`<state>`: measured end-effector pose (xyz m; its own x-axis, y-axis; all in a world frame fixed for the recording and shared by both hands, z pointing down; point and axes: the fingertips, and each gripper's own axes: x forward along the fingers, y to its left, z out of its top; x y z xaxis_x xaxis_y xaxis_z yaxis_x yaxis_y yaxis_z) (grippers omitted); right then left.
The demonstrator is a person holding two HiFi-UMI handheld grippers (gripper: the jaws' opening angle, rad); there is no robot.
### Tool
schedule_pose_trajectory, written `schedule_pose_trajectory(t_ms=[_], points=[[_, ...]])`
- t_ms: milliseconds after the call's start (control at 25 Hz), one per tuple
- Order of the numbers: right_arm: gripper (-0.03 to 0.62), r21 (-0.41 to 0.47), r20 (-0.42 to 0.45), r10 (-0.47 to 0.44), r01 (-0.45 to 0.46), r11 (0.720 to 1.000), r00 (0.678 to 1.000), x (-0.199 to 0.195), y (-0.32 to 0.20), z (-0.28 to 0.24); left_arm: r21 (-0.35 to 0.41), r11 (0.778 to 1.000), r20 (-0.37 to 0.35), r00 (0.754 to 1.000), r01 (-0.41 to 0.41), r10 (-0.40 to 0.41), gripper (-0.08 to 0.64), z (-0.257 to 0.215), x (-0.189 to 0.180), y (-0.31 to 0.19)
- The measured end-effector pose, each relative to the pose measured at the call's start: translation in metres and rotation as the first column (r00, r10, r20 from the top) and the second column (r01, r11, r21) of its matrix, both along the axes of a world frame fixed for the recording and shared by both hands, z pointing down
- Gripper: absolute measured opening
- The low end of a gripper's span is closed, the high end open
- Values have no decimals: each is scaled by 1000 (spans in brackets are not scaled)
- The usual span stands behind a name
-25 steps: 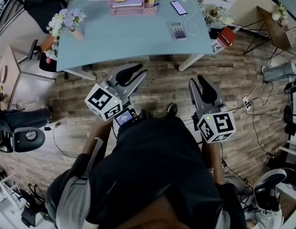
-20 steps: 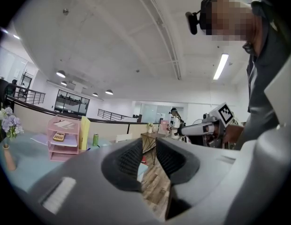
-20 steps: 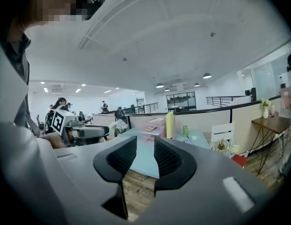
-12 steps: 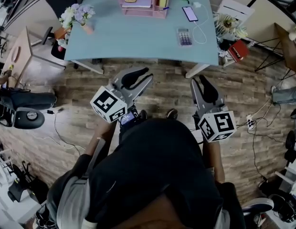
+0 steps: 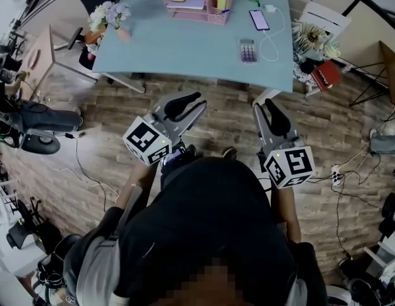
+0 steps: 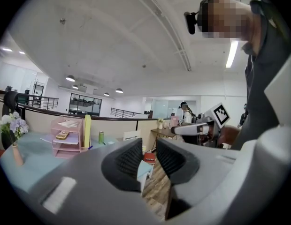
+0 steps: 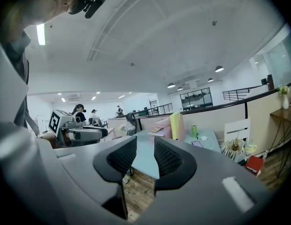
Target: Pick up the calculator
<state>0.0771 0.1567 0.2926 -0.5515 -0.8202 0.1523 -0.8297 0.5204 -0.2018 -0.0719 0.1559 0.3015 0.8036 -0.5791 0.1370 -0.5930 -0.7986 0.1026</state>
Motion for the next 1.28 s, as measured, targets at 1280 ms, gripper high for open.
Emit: schedule_pose_trajectory(t_ms=[1280], points=[[115, -34, -11, 174, -174, 984, 985, 44, -56, 10, -14, 983, -13, 983, -183, 182, 144, 5, 55, -91]])
